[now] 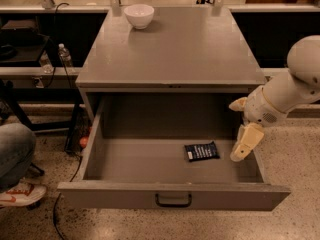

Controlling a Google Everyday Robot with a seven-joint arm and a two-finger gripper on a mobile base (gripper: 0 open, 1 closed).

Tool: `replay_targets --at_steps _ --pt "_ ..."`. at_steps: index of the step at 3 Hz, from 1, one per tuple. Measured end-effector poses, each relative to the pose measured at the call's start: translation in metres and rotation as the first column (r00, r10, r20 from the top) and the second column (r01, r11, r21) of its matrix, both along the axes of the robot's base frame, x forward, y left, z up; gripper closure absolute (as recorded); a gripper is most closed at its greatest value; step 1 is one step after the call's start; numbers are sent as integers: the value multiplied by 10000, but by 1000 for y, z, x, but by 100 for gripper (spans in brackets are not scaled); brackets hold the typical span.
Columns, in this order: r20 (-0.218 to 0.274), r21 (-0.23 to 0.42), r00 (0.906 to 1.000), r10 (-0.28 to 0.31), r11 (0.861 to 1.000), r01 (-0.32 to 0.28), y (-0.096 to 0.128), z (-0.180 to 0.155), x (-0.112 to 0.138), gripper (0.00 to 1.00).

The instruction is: Pick rxbar blueberry from top drawer and place on counter

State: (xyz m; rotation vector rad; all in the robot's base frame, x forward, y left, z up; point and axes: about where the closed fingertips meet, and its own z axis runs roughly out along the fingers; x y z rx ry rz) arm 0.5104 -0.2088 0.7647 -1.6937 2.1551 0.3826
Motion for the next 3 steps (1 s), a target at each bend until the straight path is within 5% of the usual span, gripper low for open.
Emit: replay_targets --at_steps 3 --pt "244 214 9994 -251 9995 246 35 -105 29 0"
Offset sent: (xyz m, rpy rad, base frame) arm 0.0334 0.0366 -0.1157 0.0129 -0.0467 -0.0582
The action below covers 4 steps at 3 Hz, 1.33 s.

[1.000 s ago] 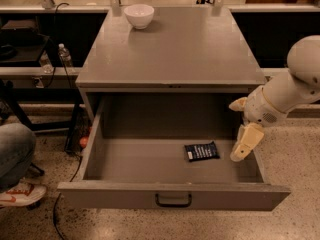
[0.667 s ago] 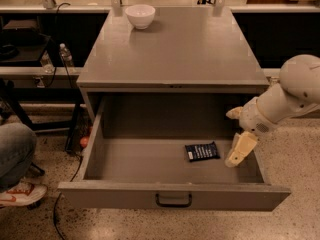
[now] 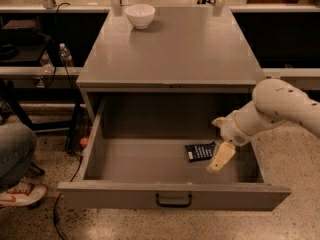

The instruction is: Pick rxbar blueberry from top drawer and place on counter

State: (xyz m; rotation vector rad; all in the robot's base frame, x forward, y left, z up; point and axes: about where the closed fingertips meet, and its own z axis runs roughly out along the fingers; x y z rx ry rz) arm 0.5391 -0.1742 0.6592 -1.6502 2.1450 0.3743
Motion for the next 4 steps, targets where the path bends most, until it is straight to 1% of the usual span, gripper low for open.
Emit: replay_targets --at_steps 1,3,4 --pt "-58 -38 9999 87 10000 -87 10 -26 5 0" --pt "-430 -10 9989 182 9998 -183 21 -61 5 0" --pt "-514 -6 9986 144 9999 -144 22 -70 3 14"
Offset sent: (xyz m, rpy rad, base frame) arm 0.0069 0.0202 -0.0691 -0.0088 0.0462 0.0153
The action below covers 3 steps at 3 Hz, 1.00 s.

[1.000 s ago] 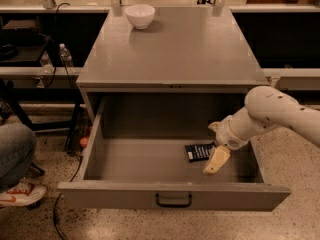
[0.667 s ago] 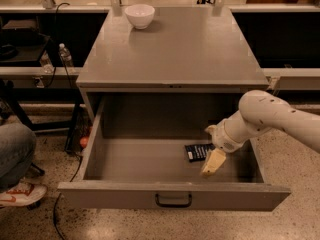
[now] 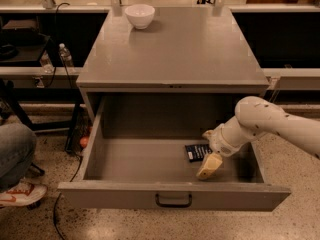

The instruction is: Pick rxbar blueberry from top drawer and place on counter

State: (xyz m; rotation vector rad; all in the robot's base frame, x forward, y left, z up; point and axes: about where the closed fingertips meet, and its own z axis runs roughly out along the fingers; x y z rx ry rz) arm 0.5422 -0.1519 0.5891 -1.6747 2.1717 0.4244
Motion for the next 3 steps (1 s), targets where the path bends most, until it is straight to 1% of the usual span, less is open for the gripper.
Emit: replay_targets --at_steps 1,2,3 --pt "-11 16 10000 -28 10000 28 1 -4 0 39" --pt "-8 18 10000 -28 10000 28 1 6 0 69" --pt "-8 18 10000 -28 10000 28 1 14 0 92"
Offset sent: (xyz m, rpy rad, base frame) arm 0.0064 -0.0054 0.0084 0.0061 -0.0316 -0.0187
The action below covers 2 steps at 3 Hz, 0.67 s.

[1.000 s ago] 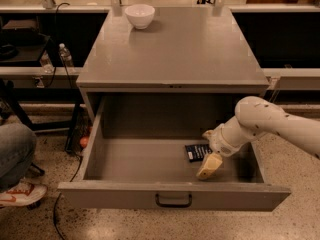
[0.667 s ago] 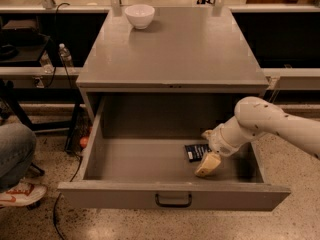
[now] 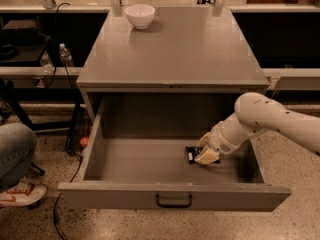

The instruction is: Pick rxbar blueberry from top drawer and place on counter

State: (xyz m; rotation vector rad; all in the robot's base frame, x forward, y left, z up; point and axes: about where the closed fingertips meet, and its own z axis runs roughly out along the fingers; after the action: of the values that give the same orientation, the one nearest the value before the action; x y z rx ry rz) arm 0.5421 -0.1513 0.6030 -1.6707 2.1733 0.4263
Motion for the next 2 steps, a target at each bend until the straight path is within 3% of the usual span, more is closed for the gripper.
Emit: replay_targets --at_steps 1,2 --pt "0 3 10000 1 10000 -1 0 0 0 100" --pt "797 781 9968 -5 9969 -57 -13 46 1 100"
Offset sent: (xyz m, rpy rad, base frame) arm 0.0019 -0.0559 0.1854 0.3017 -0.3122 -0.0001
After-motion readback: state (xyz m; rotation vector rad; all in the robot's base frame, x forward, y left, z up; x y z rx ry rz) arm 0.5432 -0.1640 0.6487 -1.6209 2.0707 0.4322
